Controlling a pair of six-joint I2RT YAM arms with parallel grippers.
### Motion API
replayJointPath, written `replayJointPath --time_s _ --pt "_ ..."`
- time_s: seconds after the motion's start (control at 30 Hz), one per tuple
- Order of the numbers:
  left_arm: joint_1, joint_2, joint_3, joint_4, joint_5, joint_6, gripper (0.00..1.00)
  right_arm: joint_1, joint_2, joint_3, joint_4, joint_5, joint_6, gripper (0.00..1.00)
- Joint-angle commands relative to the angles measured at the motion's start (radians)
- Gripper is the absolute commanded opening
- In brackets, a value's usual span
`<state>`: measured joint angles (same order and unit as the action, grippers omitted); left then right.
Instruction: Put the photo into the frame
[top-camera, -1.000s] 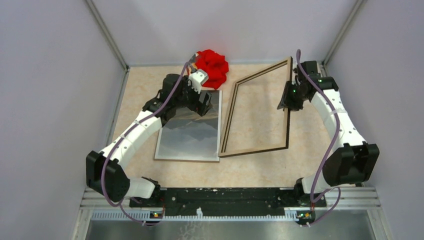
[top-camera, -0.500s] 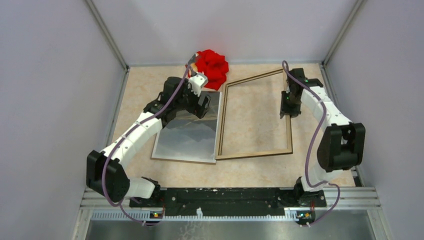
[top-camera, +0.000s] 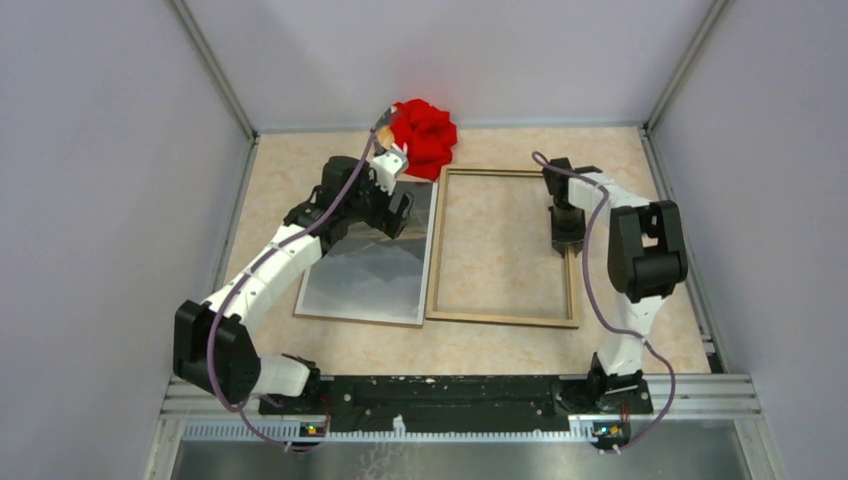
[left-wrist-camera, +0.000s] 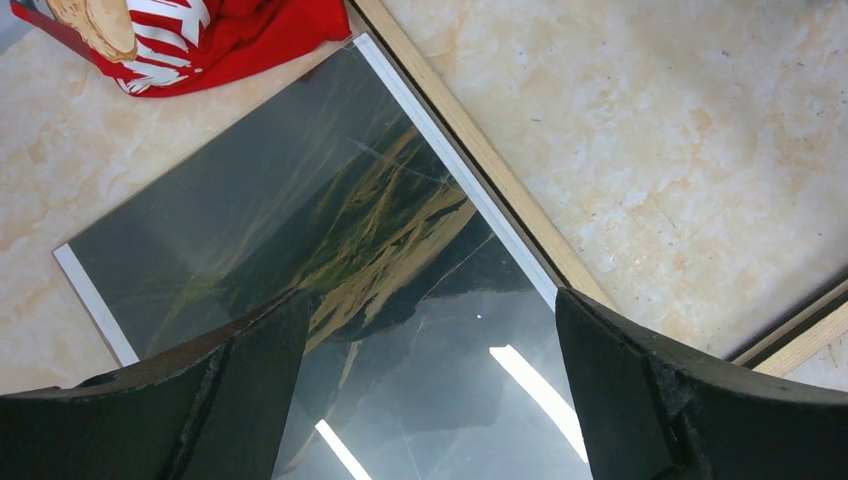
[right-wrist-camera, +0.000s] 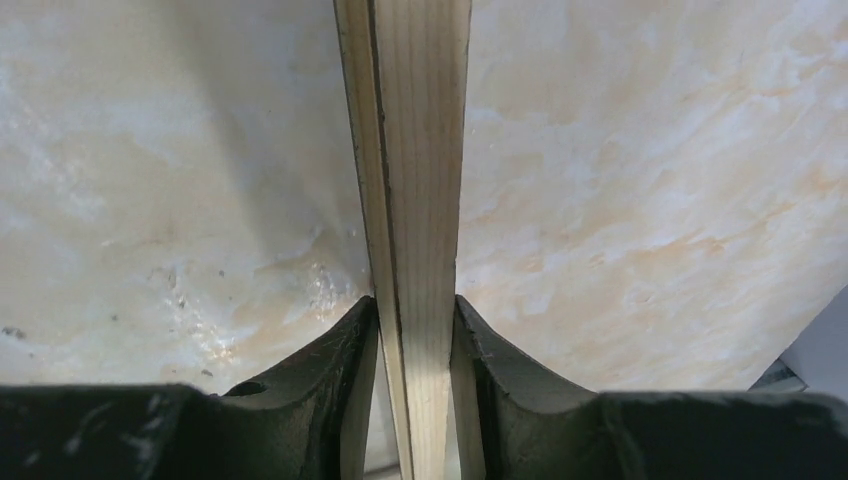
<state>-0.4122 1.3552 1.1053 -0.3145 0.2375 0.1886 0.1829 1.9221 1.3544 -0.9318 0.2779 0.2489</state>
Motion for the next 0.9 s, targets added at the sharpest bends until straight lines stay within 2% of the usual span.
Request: replayJointPath --time_s 0.0,0.27,0.3,0.37,0.43,0.53,0.6,0.7,0.87 --pt "0.012 0.002 -0.004 0.027 0.003 0.018 0.98 0.014 0.035 0.006 0.054 0.079 0.019 0.32" --pt "0.039 -0.008 -0.006 0.019 0.009 0.030 0.98 0.012 0.070 -0.017 0.106 0.106 0.024 0.36" --pt "0.043 -0.006 -0.004 0.017 0.011 0.031 0.98 0.012 0.071 -0.007 0.099 0.120 0.030 0.41" --pt "0.057 -0.002 0.006 0.004 0.017 0.031 0.98 0.012 0.057 0.016 0.077 0.163 0.054 0.57" --pt "0.087 0.009 0.020 -0.014 0.049 0.026 0.98 0.012 0.005 0.035 0.075 0.199 0.081 0.69" --pt "0.176 0.039 0.050 -0.047 0.111 0.018 0.98 0.020 -0.103 0.065 0.090 0.190 0.118 0.77" --pt "0.259 0.067 0.072 -0.065 0.141 0.025 0.98 0.038 -0.169 0.079 0.127 0.105 0.137 0.78" --pt "0.348 0.107 0.083 -0.077 0.136 0.061 0.98 0.150 -0.197 0.095 0.194 0.017 0.166 0.80" --pt "0.507 0.190 0.079 -0.097 0.162 0.116 0.98 0.393 -0.079 0.159 0.302 -0.109 0.243 0.78"
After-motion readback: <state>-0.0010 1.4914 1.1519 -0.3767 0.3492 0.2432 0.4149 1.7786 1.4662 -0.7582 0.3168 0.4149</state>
